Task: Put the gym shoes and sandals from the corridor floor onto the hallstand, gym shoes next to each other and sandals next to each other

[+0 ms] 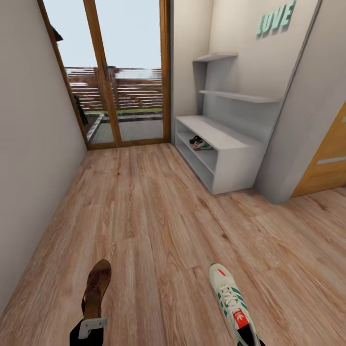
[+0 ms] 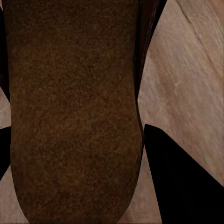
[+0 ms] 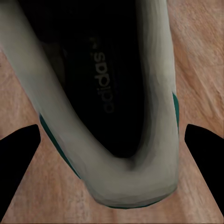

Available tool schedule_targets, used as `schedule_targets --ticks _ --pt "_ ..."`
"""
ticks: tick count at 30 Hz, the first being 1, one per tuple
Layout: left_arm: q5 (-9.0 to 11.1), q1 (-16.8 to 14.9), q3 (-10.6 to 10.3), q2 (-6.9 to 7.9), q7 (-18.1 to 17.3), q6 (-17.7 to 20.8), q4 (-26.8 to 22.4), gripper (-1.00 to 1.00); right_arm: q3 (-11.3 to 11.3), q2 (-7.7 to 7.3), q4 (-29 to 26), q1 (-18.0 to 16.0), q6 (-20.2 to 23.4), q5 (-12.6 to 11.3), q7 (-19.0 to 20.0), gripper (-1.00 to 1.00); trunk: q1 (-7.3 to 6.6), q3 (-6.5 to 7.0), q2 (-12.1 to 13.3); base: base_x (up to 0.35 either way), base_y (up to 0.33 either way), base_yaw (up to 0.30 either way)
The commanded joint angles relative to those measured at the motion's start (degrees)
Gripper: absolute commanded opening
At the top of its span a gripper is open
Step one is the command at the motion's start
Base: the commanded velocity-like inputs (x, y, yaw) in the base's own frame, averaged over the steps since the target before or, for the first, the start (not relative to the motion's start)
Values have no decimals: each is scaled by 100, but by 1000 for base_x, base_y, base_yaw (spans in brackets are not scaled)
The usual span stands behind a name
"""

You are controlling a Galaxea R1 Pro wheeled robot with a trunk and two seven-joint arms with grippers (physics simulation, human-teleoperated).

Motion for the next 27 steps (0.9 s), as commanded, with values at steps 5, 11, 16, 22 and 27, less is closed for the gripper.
schedule_targets --ticks 5,11,16,22,27 --pt "2 -4 -49 4 53 -13 0 -100 -54 8 15 -6 -22 16 55 -100 2 -5 -2 284 203 0" --pt "2 -4 -50 4 53 -13 0 -100 -55 6 0 -3 -22 12 44 -100 2 -5 -2 284 203 0" --pt "2 -4 -49 4 52 -13 0 -100 -58 6 -28 -5 -13 11 57 -100 2 -5 -2 284 203 0" --pt "2 -4 -45 4 53 -13 0 -100 -56 6 -39 -5 -13 13 44 -100 2 -5 -2 284 203 0" --pt "2 -4 -50 4 47 -13 0 -100 -61 6 -44 -5 -16 9 38 -100 2 -5 -2 288 198 32"
